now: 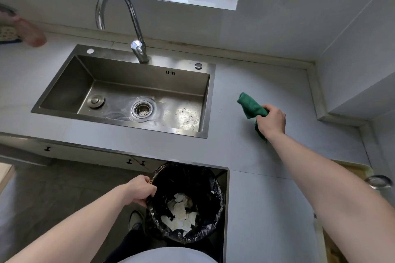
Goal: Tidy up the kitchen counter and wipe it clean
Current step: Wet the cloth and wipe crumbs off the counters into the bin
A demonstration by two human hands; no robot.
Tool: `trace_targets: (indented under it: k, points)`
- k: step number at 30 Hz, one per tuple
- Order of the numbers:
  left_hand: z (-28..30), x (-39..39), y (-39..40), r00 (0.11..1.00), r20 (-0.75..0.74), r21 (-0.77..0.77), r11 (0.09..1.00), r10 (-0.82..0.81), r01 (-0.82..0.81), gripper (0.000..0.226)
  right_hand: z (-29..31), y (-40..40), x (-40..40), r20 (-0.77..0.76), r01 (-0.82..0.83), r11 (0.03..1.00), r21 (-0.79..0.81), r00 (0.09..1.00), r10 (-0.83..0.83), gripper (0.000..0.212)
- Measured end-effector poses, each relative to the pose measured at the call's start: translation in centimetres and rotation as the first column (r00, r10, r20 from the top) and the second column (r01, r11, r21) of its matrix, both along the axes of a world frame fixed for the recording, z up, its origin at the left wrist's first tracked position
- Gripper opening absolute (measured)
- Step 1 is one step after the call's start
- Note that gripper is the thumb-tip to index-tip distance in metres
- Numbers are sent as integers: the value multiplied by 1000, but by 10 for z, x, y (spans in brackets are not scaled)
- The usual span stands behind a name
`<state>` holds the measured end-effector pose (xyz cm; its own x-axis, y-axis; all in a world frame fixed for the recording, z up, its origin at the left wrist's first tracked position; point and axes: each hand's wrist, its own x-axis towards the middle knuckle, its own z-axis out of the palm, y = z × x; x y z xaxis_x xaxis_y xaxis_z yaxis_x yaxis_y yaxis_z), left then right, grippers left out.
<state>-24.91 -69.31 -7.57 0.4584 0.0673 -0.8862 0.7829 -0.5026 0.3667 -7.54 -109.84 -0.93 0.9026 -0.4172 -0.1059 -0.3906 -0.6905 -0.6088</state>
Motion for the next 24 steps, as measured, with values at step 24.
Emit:
trace_targets:
  k: [24]
  points:
    - [-26, 23, 3, 998, -11, 89, 995, -54, 55, 9, -73, -2, 195, -47, -53, 994, -91, 998, 49, 47]
